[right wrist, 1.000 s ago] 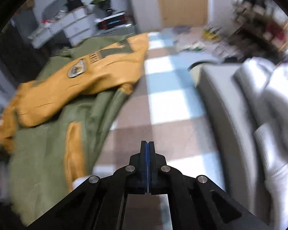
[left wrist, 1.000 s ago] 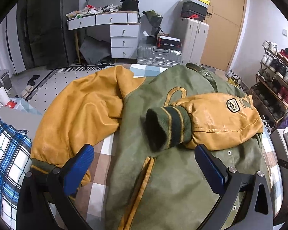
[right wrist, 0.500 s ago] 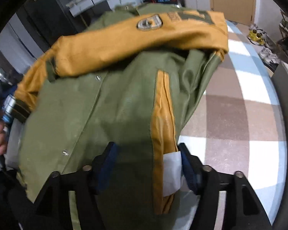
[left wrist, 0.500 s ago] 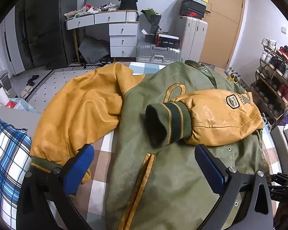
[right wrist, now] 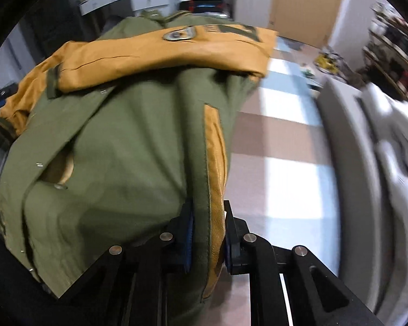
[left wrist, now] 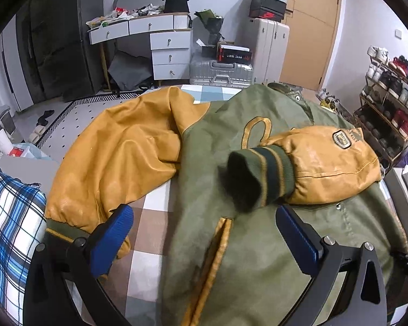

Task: Fold large clothes

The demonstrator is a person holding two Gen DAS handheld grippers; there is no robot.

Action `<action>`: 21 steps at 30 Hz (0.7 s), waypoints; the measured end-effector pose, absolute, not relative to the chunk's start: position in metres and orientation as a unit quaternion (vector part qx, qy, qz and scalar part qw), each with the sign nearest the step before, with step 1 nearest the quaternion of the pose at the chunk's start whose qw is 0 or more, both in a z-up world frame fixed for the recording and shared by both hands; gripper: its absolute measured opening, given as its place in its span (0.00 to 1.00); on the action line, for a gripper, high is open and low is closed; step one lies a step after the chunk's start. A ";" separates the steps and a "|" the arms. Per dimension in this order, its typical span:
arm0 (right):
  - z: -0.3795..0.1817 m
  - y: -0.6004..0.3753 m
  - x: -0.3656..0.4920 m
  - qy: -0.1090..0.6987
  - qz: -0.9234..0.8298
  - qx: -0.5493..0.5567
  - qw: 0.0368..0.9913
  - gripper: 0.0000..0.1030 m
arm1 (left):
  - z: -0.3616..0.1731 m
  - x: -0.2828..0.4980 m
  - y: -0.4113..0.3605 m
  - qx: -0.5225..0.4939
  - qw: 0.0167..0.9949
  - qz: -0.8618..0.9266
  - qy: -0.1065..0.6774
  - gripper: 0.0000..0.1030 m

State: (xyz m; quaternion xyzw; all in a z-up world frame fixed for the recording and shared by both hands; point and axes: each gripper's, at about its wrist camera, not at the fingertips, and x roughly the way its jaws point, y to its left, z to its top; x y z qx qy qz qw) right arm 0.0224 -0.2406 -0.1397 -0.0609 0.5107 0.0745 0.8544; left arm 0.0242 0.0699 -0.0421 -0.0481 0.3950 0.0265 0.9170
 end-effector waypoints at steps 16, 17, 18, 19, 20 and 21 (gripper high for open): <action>-0.143 -0.254 0.009 0.527 0.025 -0.118 0.841 0.17 | -0.047 0.018 0.077 -0.028 0.912 0.025 0.409 0.99; -0.138 -0.250 0.008 0.521 0.031 -0.125 0.844 0.19 | -0.047 0.018 0.076 -0.029 0.912 0.025 0.409 0.99; -0.133 -0.246 0.006 0.515 0.030 -0.126 0.848 0.21 | -0.047 0.018 0.075 -0.030 0.912 0.024 0.409 0.99; -0.128 -0.244 0.003 0.508 0.034 -0.121 0.852 0.23 | -0.047 0.018 0.074 -0.030 0.912 0.023 0.409 0.99; -0.118 -0.237 -0.001 0.494 0.046 -0.117 0.860 0.25 | -0.047 0.018 0.073 -0.030 0.912 0.021 0.409 0.99; -0.110 -0.233 -0.006 0.481 0.052 -0.114 0.868 0.35 | -0.047 0.018 0.071 -0.029 0.912 0.019 0.408 0.99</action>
